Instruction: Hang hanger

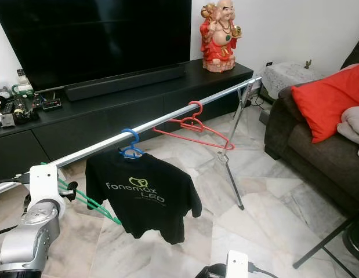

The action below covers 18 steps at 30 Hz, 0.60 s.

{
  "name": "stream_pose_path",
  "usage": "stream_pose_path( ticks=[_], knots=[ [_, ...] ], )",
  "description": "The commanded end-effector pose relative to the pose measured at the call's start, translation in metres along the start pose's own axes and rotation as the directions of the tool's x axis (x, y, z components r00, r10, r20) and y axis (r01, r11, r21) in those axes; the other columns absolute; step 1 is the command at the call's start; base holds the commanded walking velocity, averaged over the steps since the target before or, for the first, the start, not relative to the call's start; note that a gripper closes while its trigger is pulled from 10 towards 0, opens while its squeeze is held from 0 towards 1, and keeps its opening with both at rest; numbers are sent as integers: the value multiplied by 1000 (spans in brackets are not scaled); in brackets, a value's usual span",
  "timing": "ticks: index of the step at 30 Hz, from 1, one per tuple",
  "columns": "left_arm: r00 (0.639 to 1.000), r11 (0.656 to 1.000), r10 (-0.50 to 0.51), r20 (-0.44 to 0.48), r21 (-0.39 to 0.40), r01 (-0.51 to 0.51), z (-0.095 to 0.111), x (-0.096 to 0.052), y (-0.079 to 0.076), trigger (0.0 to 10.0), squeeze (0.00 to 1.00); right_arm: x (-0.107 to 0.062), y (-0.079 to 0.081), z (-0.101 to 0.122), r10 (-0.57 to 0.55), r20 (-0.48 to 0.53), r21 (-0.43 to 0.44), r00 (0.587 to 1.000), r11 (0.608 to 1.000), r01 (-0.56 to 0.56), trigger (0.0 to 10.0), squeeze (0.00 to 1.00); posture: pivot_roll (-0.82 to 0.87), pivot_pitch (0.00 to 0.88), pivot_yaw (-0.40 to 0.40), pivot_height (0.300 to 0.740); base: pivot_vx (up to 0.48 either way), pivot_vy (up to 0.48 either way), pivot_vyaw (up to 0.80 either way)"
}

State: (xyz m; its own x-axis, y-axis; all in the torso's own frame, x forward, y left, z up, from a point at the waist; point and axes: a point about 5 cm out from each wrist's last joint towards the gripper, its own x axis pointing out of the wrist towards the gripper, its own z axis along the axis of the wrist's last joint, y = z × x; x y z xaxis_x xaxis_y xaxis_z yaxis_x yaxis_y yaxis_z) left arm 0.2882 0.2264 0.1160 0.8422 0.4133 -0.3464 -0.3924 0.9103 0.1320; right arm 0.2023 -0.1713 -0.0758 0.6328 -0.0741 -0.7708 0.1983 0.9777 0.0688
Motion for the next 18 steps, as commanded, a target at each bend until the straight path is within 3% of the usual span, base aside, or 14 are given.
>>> stream_pose_path(
  ticks=[1,8,17,18],
  knots=[
    [999,1000,-17,-29,-12,16,-3,1,-3,10000,0,0,3,2,2,2,7,1000,1000,-3,10000,0,150,0,45,740,0,0,0],
    [993,993,-109,-36,-47,107,-3,0,-20,10000,0,0,2,0,4,0,10,1000,1000,-4,10000,0,146,0,46,740,0,0,0],
    [993,994,-106,-55,-48,103,-10,11,-22,10000,0,0,1,0,2,0,11,1000,1000,-2,10000,0,145,0,45,740,0,0,0],
    [993,994,-103,-55,-46,100,-10,13,-21,6510,0,0,1,0,2,0,12,1000,1000,-2,10000,0,145,0,45,740,0,0,0]
  ],
)
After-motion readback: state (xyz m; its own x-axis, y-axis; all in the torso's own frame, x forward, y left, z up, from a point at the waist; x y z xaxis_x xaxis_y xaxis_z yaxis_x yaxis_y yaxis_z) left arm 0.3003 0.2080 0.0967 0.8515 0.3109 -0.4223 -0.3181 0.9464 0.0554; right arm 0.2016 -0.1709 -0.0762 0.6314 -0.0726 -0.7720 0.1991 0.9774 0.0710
